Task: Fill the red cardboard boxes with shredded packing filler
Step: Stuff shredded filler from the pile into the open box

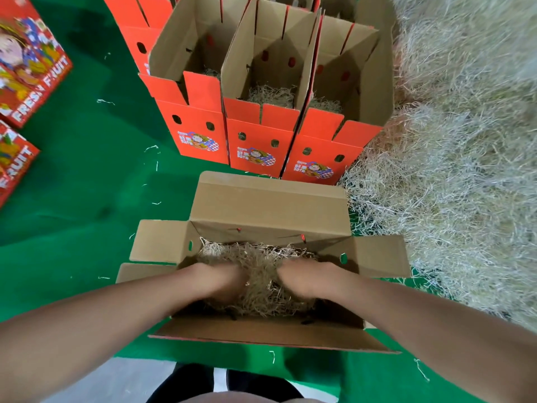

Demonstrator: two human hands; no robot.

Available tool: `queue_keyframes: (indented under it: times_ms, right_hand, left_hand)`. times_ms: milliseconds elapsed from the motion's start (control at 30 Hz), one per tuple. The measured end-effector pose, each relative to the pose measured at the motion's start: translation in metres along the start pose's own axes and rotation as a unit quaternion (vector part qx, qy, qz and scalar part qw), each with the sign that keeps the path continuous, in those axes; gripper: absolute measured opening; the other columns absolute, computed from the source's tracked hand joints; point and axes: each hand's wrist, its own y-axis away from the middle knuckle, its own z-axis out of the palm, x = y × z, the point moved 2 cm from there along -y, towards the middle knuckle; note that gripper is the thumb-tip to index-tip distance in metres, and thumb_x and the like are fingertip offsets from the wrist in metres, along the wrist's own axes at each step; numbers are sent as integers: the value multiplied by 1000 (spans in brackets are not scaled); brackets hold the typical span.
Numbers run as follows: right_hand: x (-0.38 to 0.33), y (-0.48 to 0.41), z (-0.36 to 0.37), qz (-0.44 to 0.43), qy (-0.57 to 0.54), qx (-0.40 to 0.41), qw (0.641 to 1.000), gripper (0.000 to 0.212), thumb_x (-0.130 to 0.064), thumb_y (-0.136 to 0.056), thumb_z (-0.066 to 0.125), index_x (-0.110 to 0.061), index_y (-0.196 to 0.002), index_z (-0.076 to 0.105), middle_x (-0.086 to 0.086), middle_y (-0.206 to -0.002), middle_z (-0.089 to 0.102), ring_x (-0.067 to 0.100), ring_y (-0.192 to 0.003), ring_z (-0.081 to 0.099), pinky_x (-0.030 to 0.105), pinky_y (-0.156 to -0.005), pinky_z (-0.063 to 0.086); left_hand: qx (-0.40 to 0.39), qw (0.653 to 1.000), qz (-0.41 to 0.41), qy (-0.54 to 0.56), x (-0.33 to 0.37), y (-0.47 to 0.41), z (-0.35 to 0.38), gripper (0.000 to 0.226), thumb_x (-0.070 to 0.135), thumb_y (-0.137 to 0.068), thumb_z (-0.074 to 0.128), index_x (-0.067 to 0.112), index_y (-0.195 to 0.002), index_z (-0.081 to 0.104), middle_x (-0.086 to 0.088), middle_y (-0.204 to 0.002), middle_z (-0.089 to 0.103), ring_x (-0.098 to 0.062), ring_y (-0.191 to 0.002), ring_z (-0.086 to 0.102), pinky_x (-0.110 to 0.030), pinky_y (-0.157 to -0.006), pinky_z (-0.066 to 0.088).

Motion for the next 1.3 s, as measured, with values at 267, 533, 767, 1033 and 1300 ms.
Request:
queue_keyframes:
  times_ms: [267, 533, 767, 1033, 1300]
  right_hand:
    - [10, 1, 4, 48, 127, -169, 976, 35, -14, -93, 49, -1, -126, 51, 15, -129, 49, 31, -113, 50, 39, -83, 45]
    - [19, -9, 7, 58, -68, -54, 995, 34, 11, -85, 47, 1, -118, 51, 13, -98, 57, 19, -73, 52, 27, -64, 45]
    - [30, -32, 33, 106, -172, 1, 979, 39, 6, -91, 39, -4, -128, 45, 14, -116, 55, 17, -85, 52, 32, -87, 46]
    - [28, -32, 36, 141, -105, -95, 980, 55, -15, -89, 56, -7, -139, 34, 14, -125, 52, 25, -104, 54, 29, -76, 42]
    - [5, -17, -2, 80, 31, 118, 989, 24, 0, -82, 59, -6, -106, 61, 10, -101, 64, 25, -84, 61, 33, -63, 48]
  left_hand:
    - [-101, 994, -4, -41, -6, 0, 4, 33, 18, -96, 43, 7, -123, 57, -12, -125, 56, -27, -109, 55, -41, -94, 47]
    - [143, 984, 101, 28, 10, -6, -13, 34, 2, -90, 45, 7, -123, 49, -13, -126, 51, -26, -107, 54, -33, -82, 47]
    - [102, 993, 26, 55, 9, -6, -13, 38, 11, -93, 42, 9, -131, 47, -14, -138, 42, -31, -118, 49, -43, -95, 45]
    - [-217, 976, 24, -10, -3, 0, 6, 37, 11, -99, 37, -7, -130, 44, -20, -107, 54, -28, -95, 55, -36, -90, 41]
    - [74, 997, -35, 15, -2, 8, -21, 27, 6, -91, 49, 1, -115, 62, -14, -101, 62, -25, -86, 60, -29, -68, 47]
